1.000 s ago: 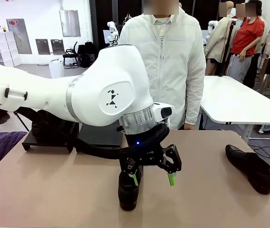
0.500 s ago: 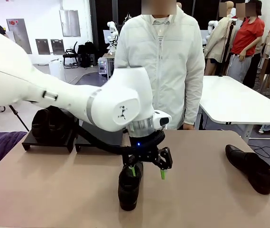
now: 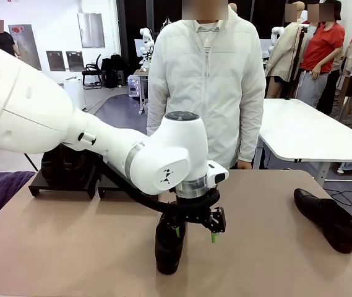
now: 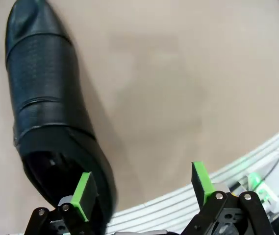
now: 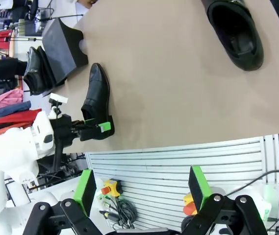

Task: Organize the shoes by placing them on the stand.
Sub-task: Place the Shoe from the middle of the table onto the Shoes Stand.

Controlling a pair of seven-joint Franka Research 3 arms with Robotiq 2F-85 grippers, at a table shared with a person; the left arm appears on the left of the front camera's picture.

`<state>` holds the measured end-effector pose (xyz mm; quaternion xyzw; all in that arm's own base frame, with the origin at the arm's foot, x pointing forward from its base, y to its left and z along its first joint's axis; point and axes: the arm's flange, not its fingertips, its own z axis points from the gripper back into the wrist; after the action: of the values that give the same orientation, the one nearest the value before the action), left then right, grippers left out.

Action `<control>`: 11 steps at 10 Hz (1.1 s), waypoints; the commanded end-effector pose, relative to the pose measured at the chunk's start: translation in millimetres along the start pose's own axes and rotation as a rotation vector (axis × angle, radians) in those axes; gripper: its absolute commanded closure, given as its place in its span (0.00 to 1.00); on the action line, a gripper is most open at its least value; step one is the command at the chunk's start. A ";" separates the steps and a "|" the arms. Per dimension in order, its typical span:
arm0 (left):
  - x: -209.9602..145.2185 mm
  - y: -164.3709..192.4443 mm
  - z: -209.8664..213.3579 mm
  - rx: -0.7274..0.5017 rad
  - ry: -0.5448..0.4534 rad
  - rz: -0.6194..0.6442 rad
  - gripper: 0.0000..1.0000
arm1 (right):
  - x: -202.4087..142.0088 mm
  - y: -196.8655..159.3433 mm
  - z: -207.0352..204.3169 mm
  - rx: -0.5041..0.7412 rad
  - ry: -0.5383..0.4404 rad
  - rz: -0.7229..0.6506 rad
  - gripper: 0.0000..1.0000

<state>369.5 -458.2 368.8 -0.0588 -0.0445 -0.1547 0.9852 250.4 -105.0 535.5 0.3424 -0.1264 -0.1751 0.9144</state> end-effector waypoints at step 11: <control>11.4 21.0 -13.8 0.090 0.002 0.116 1.00 | 1.6 0.3 3.1 0.029 0.002 0.023 0.00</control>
<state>389.0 -440.3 353.9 -0.0339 -0.0379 -0.1037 0.9933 250.4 -105.0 535.5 0.3424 -0.1264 -0.1747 0.9145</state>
